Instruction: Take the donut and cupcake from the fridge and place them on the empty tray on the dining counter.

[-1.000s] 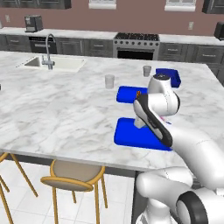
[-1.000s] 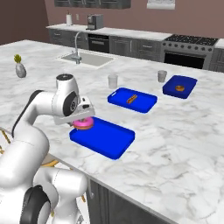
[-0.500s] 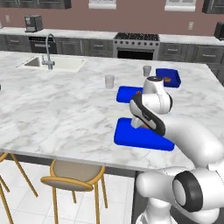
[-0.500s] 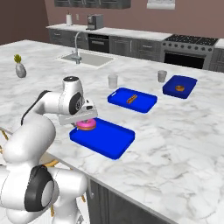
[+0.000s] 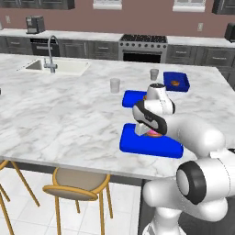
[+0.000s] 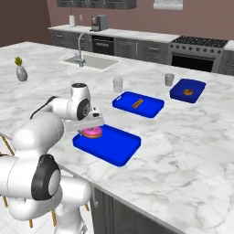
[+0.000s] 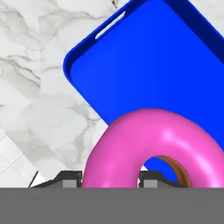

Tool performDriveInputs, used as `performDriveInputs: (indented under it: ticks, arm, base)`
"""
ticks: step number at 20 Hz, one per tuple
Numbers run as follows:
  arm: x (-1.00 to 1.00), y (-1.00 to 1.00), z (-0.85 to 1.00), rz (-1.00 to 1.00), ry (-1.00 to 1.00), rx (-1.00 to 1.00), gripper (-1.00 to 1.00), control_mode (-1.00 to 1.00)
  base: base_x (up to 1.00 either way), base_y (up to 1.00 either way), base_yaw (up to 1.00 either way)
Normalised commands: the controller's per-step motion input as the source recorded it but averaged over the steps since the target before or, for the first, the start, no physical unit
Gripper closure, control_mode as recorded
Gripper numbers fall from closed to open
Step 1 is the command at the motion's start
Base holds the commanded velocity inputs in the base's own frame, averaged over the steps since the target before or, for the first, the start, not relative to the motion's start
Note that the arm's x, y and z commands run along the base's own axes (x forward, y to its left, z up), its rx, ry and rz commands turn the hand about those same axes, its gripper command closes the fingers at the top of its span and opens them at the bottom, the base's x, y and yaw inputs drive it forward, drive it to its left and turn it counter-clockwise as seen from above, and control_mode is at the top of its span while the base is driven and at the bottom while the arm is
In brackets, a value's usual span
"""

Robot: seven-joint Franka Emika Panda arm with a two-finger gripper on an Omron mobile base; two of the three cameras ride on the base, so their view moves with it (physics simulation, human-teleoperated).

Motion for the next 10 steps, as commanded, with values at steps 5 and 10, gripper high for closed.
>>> performDriveInputs:
  ticks: [5,10]
  arm:
    - [0.27,0.0,-0.19,-0.01,0.0,0.0,1.0,-1.0]
    - [0.29,0.0,-0.22,-0.02,0.0,0.0,1.0,-1.0]
  base:
    - [0.0,0.0,0.0]
    - [0.0,0.0,0.0]
